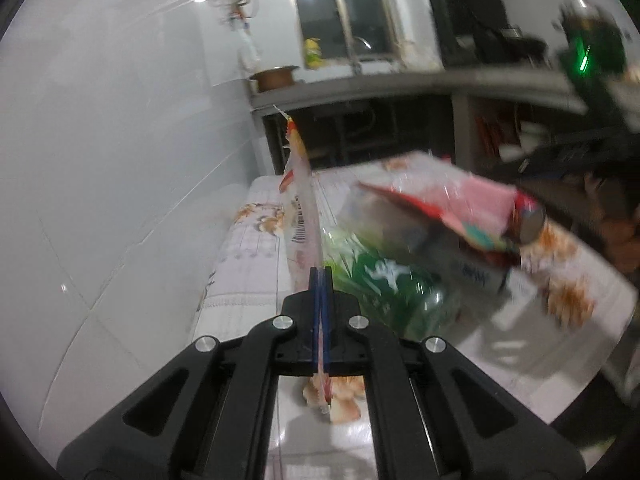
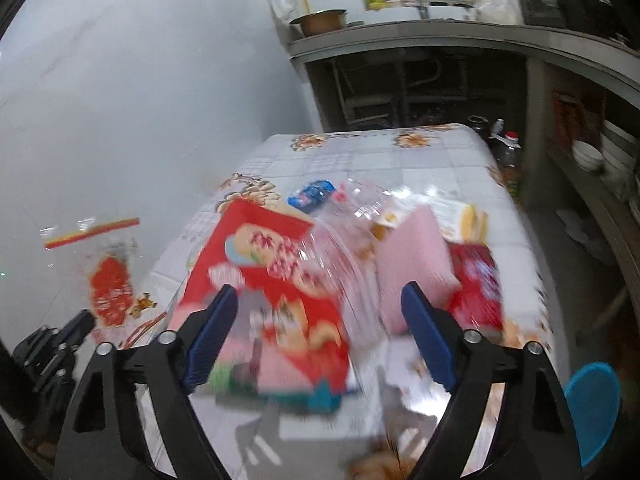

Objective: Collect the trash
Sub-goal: 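Lift the clear plastic bag with the left tool off the table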

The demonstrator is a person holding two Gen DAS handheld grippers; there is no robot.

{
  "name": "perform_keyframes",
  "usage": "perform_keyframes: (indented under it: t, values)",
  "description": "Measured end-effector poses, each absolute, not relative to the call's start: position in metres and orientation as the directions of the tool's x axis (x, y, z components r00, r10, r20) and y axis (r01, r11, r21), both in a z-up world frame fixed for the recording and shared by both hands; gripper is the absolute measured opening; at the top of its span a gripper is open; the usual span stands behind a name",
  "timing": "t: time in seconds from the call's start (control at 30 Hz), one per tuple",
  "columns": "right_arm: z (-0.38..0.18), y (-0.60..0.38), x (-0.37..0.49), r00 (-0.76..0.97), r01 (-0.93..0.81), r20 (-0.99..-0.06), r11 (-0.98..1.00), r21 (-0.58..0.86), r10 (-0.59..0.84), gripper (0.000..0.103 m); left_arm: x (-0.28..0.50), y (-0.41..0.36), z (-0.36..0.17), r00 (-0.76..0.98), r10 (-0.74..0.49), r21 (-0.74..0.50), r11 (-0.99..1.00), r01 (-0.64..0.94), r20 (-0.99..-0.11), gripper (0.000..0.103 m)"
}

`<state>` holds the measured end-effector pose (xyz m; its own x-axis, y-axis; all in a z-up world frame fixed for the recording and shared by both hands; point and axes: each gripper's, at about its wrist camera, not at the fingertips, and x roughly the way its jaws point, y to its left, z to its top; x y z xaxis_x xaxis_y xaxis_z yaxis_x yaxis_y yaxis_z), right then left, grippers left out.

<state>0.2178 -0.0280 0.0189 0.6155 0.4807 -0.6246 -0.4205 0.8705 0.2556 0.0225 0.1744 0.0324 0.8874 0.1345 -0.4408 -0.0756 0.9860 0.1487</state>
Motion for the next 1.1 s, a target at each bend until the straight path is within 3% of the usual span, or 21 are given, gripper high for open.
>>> perform_keyframes:
  t: [0.2,0.37,0.43,0.7,1.1]
  values:
    - [-0.004,0.011,0.261,0.561,-0.443,-0.695,0.872,0.207,0.45,0.065,0.032,0.188,0.042,0.904,0.088,0.036,0.996,-0.081,-0.419,0.0]
    - [-0.013,0.017,0.275,0.549,-0.422,-0.727,0.887,0.187,0.413,0.026,0.039,0.194,0.04,0.903,0.055,-0.023,0.997,-0.072,-0.425,0.0]
    - [-0.012,0.013,0.274,0.564,-0.405,-0.723,0.897,0.179,0.399,0.017,0.039,0.199,0.039,0.902,0.043,-0.044,0.997,-0.068,-0.429,0.0]
    - [0.013,-0.006,0.254,0.682,-0.359,-0.635,0.923,0.141,0.362,0.014,0.042,0.209,0.038,0.903,0.041,-0.099,0.991,-0.092,-0.427,0.0]
    - [0.056,-0.072,0.22,0.696,-0.381,-0.473,0.836,0.394,0.54,0.014,0.026,0.201,0.069,0.931,0.033,-0.101,0.992,-0.075,-0.365,0.0]
